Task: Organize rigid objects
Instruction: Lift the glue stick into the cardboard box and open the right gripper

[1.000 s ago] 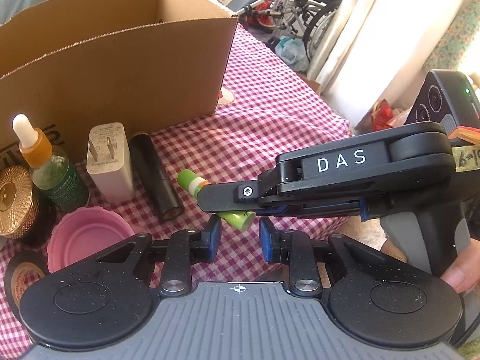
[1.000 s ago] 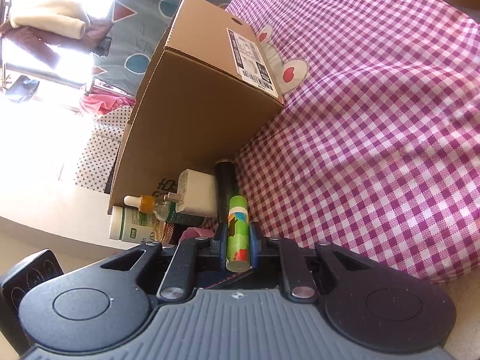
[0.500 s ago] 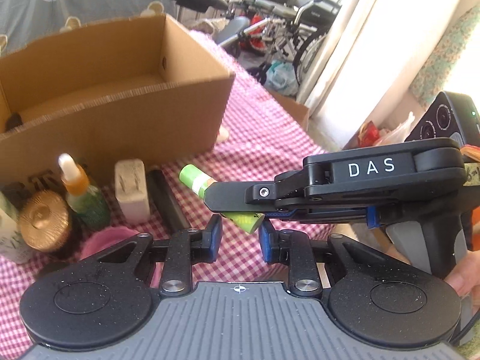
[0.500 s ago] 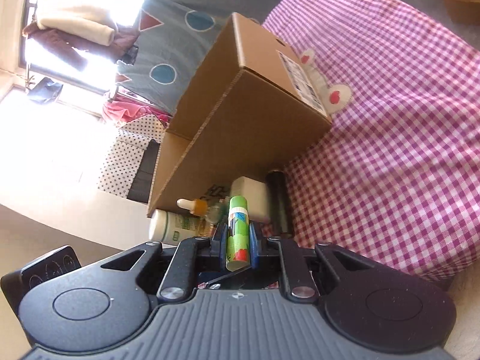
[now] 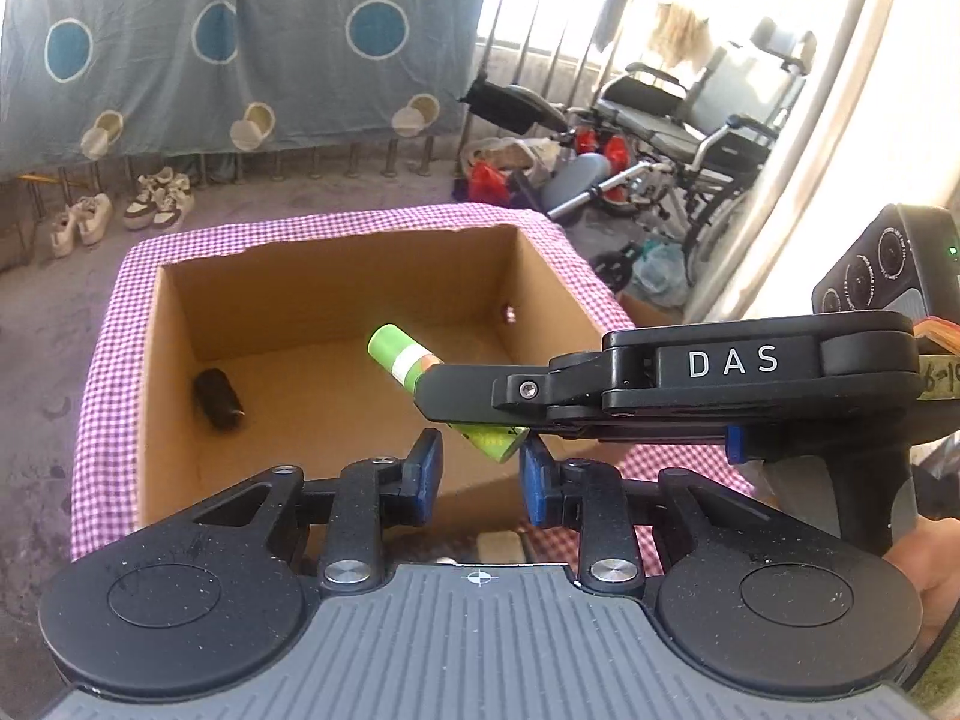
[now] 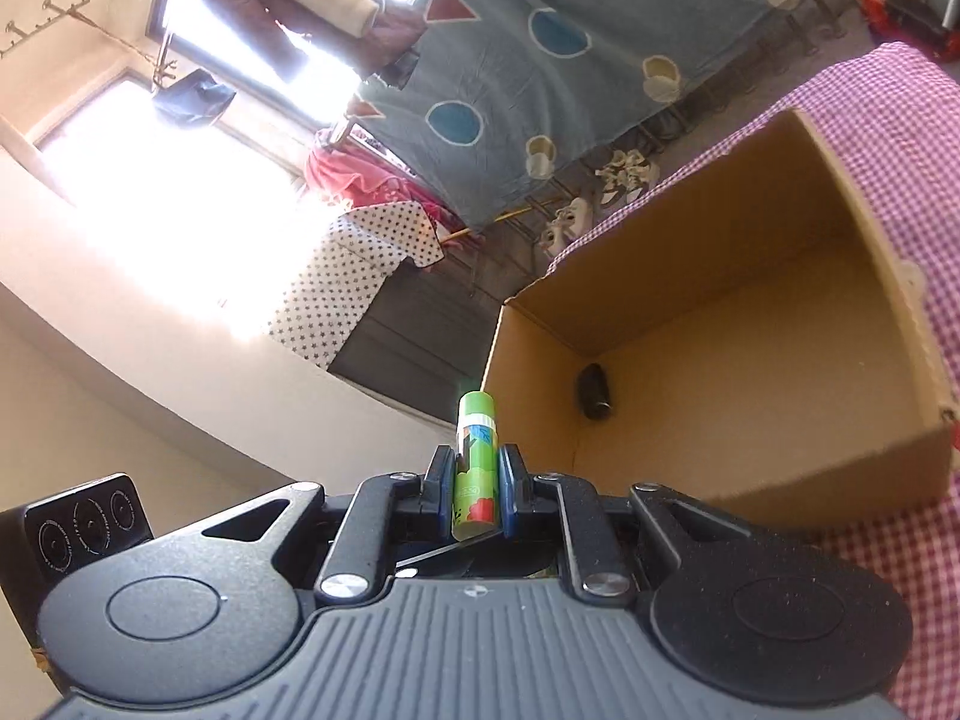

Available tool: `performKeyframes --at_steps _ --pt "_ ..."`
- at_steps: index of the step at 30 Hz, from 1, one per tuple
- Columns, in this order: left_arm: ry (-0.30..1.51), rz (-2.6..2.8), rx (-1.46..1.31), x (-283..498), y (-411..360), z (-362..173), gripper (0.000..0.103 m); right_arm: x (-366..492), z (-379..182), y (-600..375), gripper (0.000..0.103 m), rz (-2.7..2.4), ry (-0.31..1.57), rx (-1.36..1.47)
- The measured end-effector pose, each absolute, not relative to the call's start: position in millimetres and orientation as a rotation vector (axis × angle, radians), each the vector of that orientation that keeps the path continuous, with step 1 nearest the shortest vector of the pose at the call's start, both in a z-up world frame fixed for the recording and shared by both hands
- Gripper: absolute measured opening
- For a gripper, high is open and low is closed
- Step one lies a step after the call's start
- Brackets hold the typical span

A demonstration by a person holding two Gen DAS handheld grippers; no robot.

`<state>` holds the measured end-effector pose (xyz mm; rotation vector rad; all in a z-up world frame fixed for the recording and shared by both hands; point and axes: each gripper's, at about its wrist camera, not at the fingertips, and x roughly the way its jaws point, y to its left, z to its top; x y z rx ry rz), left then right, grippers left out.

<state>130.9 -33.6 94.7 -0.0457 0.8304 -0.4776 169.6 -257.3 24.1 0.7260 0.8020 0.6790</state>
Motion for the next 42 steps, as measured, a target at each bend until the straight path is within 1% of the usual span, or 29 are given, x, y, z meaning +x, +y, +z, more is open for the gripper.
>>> performKeyframes --at_steps 3,10,19,23,27,37,42 --pt "0.875 -0.429 -0.068 165 -22 89 0.027 213 19 -238 0.017 0.659 0.867 0.703" --pt "0.991 -0.314 -0.064 232 -3 58 0.028 303 -16 -200 0.017 0.556 1.049 0.647" --pt "1.054 -0.238 -0.007 260 0 34 0.029 359 -67 -168 0.017 0.448 1.158 0.625" --pt "1.066 -0.227 -0.02 259 2 32 0.029 364 -78 -168 0.019 0.447 1.193 0.669" --pt "1.062 -0.23 -0.025 253 2 36 0.029 361 -76 -176 0.019 0.437 1.195 0.683" --pt "1.011 -0.25 -0.02 240 -4 54 0.03 334 -41 -209 0.019 0.449 1.117 0.708" --pt "1.01 -0.241 -0.043 233 2 59 0.03 325 -31 -221 0.019 0.466 1.098 0.771"
